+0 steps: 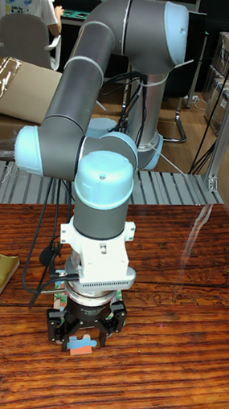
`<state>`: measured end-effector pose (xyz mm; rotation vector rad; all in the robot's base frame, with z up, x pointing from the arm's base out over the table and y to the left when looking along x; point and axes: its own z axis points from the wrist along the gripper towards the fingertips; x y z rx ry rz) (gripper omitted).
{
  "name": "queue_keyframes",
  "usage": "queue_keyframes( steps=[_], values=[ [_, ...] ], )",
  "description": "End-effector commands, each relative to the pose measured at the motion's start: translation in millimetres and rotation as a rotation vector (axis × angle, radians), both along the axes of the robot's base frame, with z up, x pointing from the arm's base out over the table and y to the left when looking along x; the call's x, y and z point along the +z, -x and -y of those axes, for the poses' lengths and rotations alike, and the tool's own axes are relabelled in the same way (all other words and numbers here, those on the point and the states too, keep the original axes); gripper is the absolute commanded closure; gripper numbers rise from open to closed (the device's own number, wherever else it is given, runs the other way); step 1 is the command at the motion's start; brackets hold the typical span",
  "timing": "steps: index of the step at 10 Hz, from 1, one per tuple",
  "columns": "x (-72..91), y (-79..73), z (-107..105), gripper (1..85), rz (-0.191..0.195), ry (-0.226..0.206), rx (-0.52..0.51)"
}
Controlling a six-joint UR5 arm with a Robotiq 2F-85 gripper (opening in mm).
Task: Assemble one piece of a puzzle
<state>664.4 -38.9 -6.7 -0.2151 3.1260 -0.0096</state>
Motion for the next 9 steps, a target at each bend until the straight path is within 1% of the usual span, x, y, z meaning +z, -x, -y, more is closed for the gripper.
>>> queue_keyframes(
  steps=[1, 4, 7, 8, 9],
  values=[
    [1.7, -1.7, -1.7, 19.3, 0.007, -0.011, -0.014],
    [3.0, -2.5, -2.2, 19.3, 0.008, -0.01, -0.017],
    [4.3, -2.2, 2.5, 18.7, 0.005, 0.012, -0.015],
    [5.1, -2.8, 2.0, 18.7, 0.007, 0.012, -0.017],
    [5.2, -3.6, 4.4, 18.7, 0.01, 0.021, -0.014]
  ],
)
